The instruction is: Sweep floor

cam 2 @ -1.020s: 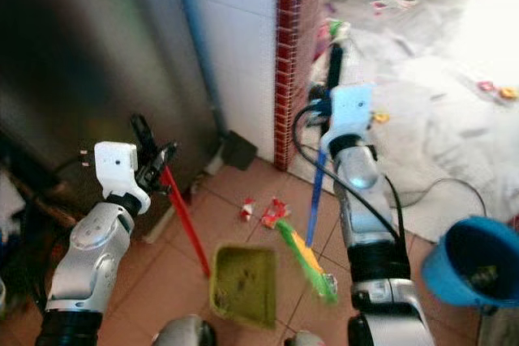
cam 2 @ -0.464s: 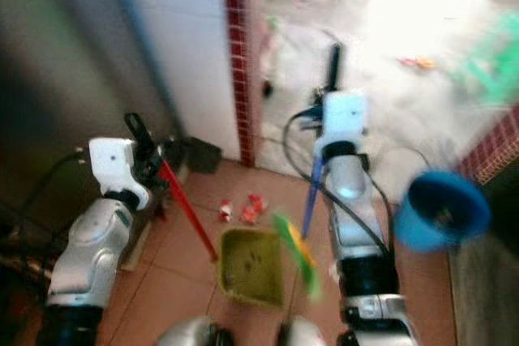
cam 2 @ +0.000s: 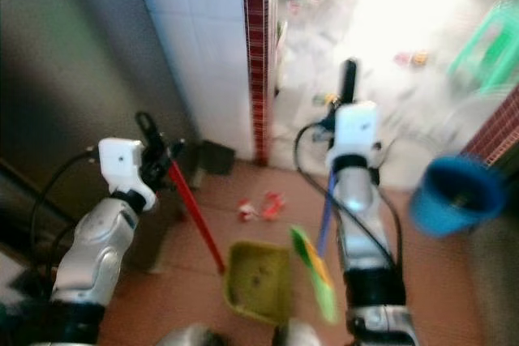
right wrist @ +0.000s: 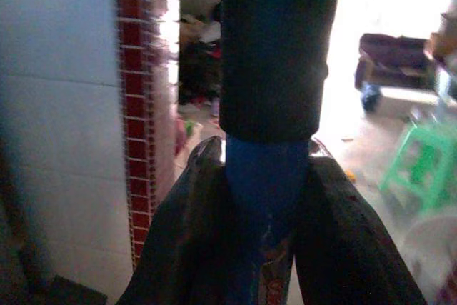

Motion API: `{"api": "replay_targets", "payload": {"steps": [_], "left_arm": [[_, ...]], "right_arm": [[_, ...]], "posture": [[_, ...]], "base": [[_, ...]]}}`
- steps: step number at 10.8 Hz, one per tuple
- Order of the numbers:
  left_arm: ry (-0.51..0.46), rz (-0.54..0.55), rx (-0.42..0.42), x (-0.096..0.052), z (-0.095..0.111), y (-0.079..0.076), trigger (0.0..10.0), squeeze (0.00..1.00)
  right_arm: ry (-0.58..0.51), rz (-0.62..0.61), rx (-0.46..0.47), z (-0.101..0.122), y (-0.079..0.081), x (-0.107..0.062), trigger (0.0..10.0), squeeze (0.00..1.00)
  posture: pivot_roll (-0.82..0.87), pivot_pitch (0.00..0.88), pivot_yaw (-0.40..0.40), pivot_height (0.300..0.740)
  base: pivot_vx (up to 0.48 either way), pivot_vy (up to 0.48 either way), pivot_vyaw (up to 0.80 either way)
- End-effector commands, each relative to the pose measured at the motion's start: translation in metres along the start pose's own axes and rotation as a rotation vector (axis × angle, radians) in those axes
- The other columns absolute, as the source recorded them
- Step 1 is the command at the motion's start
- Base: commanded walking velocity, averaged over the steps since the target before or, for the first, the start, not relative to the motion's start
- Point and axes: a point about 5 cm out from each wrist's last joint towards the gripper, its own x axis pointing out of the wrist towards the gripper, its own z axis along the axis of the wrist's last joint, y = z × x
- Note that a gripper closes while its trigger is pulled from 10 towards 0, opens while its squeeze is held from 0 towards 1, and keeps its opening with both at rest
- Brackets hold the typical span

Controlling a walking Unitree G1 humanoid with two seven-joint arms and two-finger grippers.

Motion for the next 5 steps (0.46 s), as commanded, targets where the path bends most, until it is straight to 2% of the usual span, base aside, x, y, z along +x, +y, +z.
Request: {"api": "replay_targets", "payload": {"steps": [1,2,3,5], "left_arm": [[-0.053,0.0,0.014,0.0023,0.0102,0.0033,10.0,0.0],[-0.056,0.014,0.029,0.0022,0.0102,0.0047,10.0,0.0],[-0.056,0.017,0.044,0.002,0.0097,0.0057,10.0,0.0],[-0.044,0.018,0.049,-0.0004,0.0044,0.0056,10.0,0.0]], "right_arm": [[-0.062,0.001,-0.02,0.0125,0.0013,0.0043,10.0,0.0],[-0.058,-0.001,-0.025,0.0109,0.0011,0.0037,10.0,0.0],[-0.05,0.002,-0.033,0.0089,0.0014,0.0031,10.0,0.0],[-0.043,0.009,-0.03,0.0057,0.0018,0.0028,10.0,0.0]], "posture": [[-0.11,0.0,0.082,0.74],[-0.11,0.0,0.081,0.74],[-0.11,0.0,0.079,0.74],[-0.1,0.0,0.07,0.74]], "base": [[0.0,0.48,0.0],[0.0,0.259,-0.48],[0.0,0.0,-0.49],[0.0,0.0,-0.8]]}}
